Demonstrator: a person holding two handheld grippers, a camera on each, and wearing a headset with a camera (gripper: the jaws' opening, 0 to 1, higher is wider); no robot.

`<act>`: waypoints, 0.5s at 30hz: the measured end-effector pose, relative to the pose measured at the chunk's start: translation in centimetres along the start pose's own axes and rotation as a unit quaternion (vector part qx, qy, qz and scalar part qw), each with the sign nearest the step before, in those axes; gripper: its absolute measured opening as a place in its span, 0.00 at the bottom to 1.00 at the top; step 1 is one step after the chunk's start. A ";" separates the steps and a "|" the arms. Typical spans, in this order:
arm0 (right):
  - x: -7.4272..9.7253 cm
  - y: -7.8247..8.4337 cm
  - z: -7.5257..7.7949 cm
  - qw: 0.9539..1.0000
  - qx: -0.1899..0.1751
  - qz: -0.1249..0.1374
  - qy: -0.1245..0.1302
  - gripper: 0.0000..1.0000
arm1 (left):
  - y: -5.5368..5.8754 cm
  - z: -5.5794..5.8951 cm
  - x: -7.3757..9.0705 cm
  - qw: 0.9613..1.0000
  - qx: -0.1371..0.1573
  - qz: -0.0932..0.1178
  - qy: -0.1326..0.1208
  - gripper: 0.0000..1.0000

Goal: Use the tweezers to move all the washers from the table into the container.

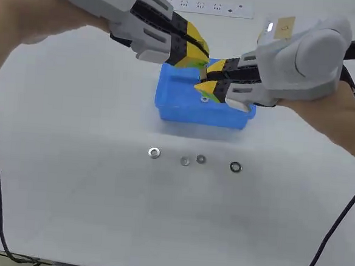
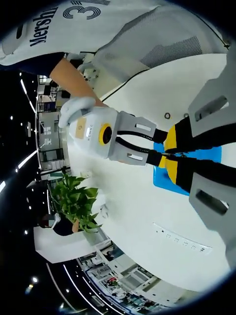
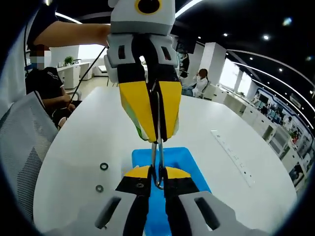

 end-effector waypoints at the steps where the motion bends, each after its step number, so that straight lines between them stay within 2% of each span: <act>1: -0.2 0.1 0.1 1.000 -0.002 0.001 -0.003 0.10 | 0.2 -0.2 -0.1 1.000 0.002 0.000 0.000 0.07; 6: -1.1 1.1 0.8 1.000 -0.001 -0.003 -0.020 0.10 | 1.7 -1.5 -0.9 1.000 0.012 0.001 0.004 0.07; 8: -1.8 2.0 1.4 1.000 -0.002 -0.004 -0.026 0.10 | 2.0 -1.9 -1.1 1.000 0.016 0.002 0.003 0.07; 15: -2.7 3.1 1.9 0.999 -0.021 0.000 -0.046 0.10 | 3.4 -3.0 -2.1 0.999 0.037 0.006 0.005 0.07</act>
Point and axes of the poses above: the centre of the closed fingertips' face, and the gripper's own axes: x roughly backward along the fingers, z roughly to its right, y roughly out of its underside, the point moved 2 cm from there along x, roughly backward along the fingers, and after that the axes turned 1 degree about z, right-handed, at the moved point
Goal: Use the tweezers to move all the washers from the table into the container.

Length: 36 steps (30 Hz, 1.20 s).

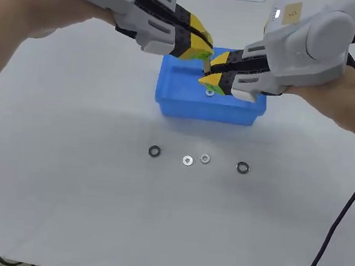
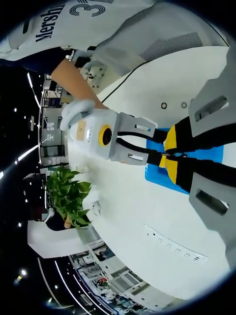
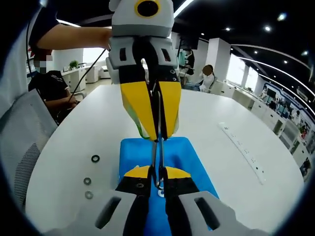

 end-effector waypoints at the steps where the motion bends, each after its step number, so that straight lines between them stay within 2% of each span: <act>1: -0.2 0.3 0.0 1.000 0.000 -0.003 -0.004 0.10 | 0.5 -0.2 -0.3 1.000 0.002 -0.003 0.002 0.07; 8: -1.1 1.8 0.1 1.000 -0.001 -0.016 -0.016 0.10 | 1.7 -0.1 -1.2 1.000 0.011 -0.013 0.008 0.07; 17: -1.2 2.5 0.0 0.999 -0.005 -0.025 -0.020 0.11 | 1.9 0.2 -1.5 1.000 0.012 -0.016 0.013 0.07; 22: -0.5 1.7 -0.3 1.000 0.002 -0.021 -0.015 0.12 | 1.1 0.5 -1.1 1.000 0.009 -0.011 0.009 0.07; 27: 0.6 0.3 -0.6 1.000 0.013 -0.010 -0.010 0.12 | -0.3 1.2 -0.4 1.000 -0.007 -0.007 0.005 0.07; 31: 1.9 -1.0 -1.0 1.000 0.026 -0.002 -0.002 0.12 | -1.6 2.1 0.4 1.000 -0.024 -0.005 -0.002 0.07; 36: 3.9 -2.3 -2.3 0.999 0.035 0.007 -0.002 0.12 | -3.1 3.6 1.4 0.999 -0.032 0.001 -0.007 0.07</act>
Point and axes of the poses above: the centre of the closed fingertips' face, and the gripper's own axes: x roughly backward along the fingers, z roughly to its right, y roughly out of its underside, the point moved 2 cm from there along x, roughly backward along the fingers, and after that the axes turned 1 degree about z, right-handed, at the moved point
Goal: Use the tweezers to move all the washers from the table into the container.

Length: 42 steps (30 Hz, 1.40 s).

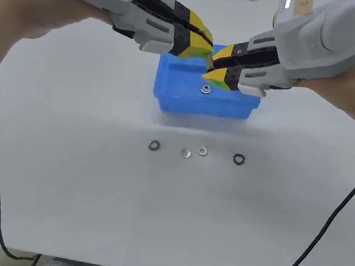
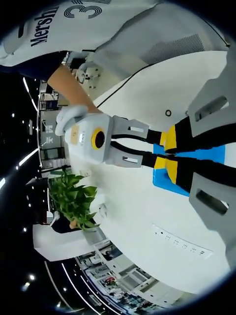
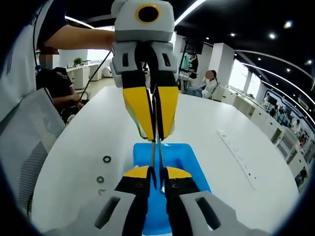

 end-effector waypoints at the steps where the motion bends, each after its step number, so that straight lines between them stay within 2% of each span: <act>1: 0.5 -0.3 -0.4 1.000 0.000 0.003 -0.001 0.12 | -0.4 0.5 0.2 1.000 -0.001 0.005 0.000 0.07; 6: 1.9 -1.2 -2.1 1.000 0.007 0.008 -0.007 0.12 | -2.1 2.6 0.5 1.000 -0.012 0.015 -0.001 0.07; 10: 3.0 -1.4 -4.0 1.000 0.017 0.005 -0.011 0.11 | -3.5 5.0 -0.1 0.999 -0.029 0.020 0.007 0.07; 11: 3.2 -1.3 -4.4 1.000 0.021 0.001 -0.013 0.11 | -3.3 5.5 -0.3 0.999 -0.038 0.013 0.012 0.07; 14: 3.9 -0.7 -6.2 0.999 0.027 -0.010 -0.017 0.11 | -3.4 6.9 -0.9 0.999 -0.041 0.010 0.015 0.07; 18: 5.0 -0.2 -8.1 1.000 0.019 -0.011 -0.016 0.11 | -3.5 8.6 -1.7 0.999 -0.036 0.021 0.013 0.07; 21: 5.5 0.3 -9.4 1.000 0.014 -0.015 -0.017 0.11 | -3.5 9.6 -2.2 0.999 -0.035 0.021 0.015 0.07; 26: 5.8 1.0 -10.8 1.000 0.006 -0.017 -0.022 0.11 | -3.5 11.5 -2.7 0.999 -0.020 0.029 0.014 0.07; 32: 5.8 2.1 -11.6 1.000 -0.003 -0.022 -0.020 0.11 | -3.1 12.1 -3.2 0.999 -0.013 0.028 0.011 0.07; 33: 5.8 2.3 -11.7 1.000 -0.003 -0.023 -0.019 0.11 | -3.0 12.2 -3.4 0.999 0.002 0.031 0.016 0.07; 38: 5.6 3.3 -11.7 0.999 -0.011 -0.029 -0.018 0.11 | -2.4 12.1 -3.9 1.000 0.003 0.027 0.015 0.07; 42: 5.4 4.2 -11.3 0.999 -0.023 -0.031 -0.017 0.12 | -1.7 11.5 -4.4 0.999 0.019 0.025 0.017 0.07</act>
Point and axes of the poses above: the centre of the closed fingertips' face, and the gripper's own axes: x roughly backward along the fingers, z roughly to its right, y roughly out of its underside, the point moved 2 cm from there along x, roughly backward along the fingers, and after that the axes turned 1 degree about z, right-handed, at the moved point
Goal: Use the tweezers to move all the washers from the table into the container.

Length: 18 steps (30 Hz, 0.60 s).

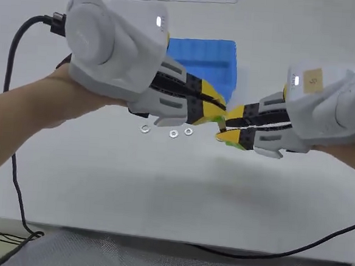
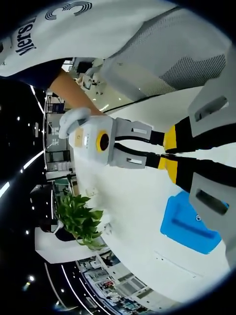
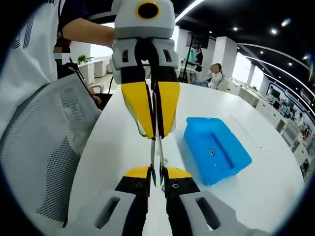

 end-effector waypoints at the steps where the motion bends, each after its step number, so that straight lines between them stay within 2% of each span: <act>1: -0.1 0.2 0.1 1.000 -0.001 0.000 0.000 0.12 | 0.1 -0.1 -0.1 1.000 0.002 -0.001 0.000 0.07; 13: -1.5 2.0 1.0 1.000 -0.024 -0.005 -0.005 0.12 | 1.6 -1.1 -1.2 1.000 0.004 -0.016 0.004 0.07; 18: -2.0 2.6 1.2 1.000 -0.030 -0.007 -0.007 0.12 | 1.9 -1.3 -1.5 1.000 0.003 -0.019 0.006 0.07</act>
Point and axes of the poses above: the centre of the closed fingertips' face, and the gripper's own axes: x roughly backward along the fingers, z roughly to its right, y roughly out of its underside, the point moved 2 cm from there along x, roughly backward along the fingers, and after that the axes turned 1 degree about z, right-handed, at the moved point
